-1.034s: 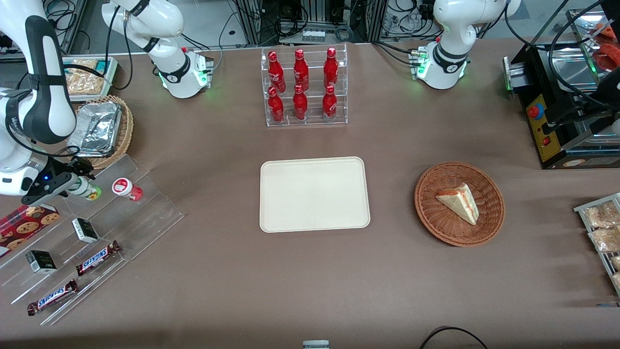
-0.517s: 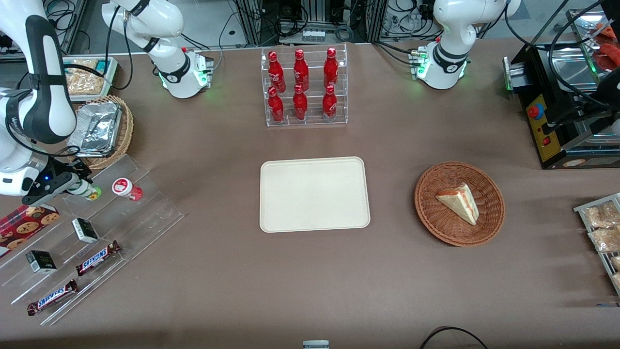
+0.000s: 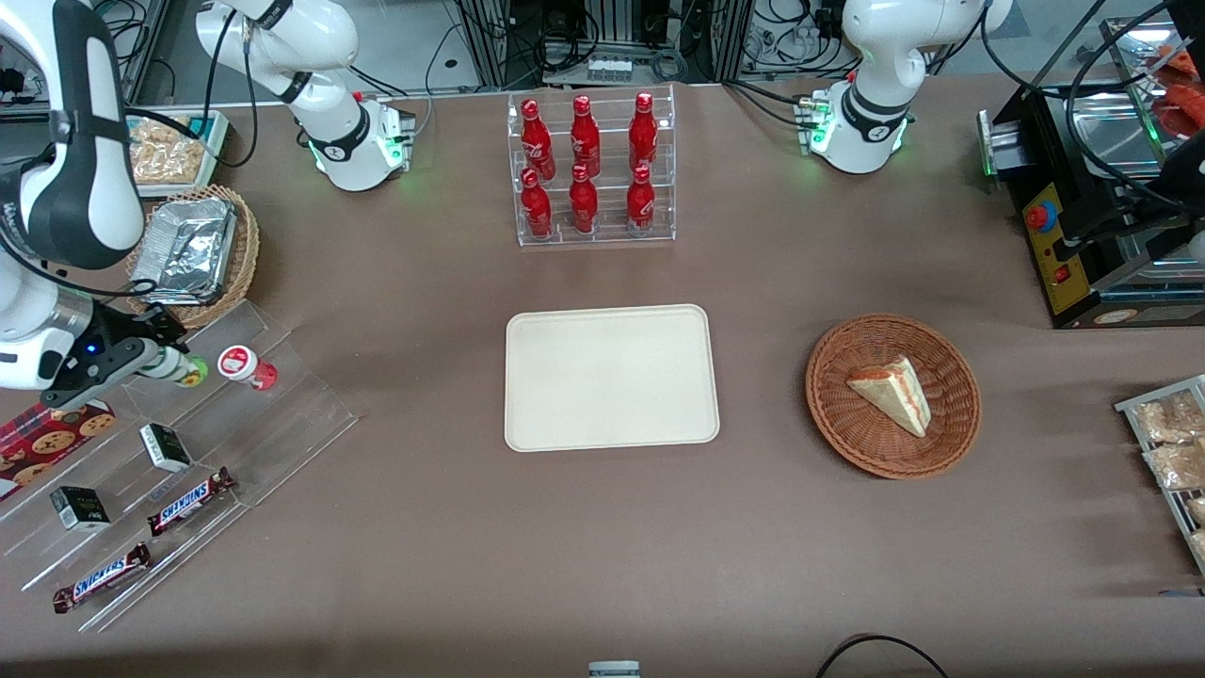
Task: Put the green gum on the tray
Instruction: 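Carry the green gum tub with the right gripper over the cream tray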
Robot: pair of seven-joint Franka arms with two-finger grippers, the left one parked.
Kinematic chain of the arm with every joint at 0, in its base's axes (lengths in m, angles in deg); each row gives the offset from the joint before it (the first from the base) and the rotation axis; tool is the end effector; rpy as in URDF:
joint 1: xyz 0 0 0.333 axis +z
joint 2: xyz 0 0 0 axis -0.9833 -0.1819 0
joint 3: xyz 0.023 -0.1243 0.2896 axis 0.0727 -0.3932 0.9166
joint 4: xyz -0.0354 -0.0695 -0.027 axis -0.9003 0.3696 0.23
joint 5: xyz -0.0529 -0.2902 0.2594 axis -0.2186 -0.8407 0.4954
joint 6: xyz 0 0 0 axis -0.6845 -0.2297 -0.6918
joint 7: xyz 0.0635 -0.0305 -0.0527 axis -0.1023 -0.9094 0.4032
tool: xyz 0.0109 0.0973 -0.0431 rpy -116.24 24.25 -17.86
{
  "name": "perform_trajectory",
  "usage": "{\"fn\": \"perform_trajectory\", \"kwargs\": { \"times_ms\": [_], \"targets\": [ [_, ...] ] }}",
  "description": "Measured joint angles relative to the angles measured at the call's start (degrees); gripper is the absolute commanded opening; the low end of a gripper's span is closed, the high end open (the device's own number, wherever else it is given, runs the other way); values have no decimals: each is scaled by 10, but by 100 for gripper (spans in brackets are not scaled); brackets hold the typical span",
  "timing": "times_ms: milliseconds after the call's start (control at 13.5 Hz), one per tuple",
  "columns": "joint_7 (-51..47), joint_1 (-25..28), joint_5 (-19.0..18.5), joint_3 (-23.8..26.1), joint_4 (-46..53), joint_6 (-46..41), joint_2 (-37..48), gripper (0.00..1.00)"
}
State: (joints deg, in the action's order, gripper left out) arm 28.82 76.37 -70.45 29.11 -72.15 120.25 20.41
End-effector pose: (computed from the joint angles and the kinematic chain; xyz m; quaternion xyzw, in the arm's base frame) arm 0.5551 -0.0915 0.4431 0.9534 0.2987 -0.0422 0.0032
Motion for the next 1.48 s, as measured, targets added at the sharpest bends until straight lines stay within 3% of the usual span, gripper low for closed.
{"fn": "perform_trajectory", "kwargs": {
  "times_ms": [443,664,886,1477],
  "targets": [
    [-211,144,6,3,15,-26,-3,0],
    [-334,223,36,4,17,-21,-21,0],
    [-429,281,72,4,47,-3,-70,0],
    [-688,416,78,4,124,100,-205,0]
  ]
}}
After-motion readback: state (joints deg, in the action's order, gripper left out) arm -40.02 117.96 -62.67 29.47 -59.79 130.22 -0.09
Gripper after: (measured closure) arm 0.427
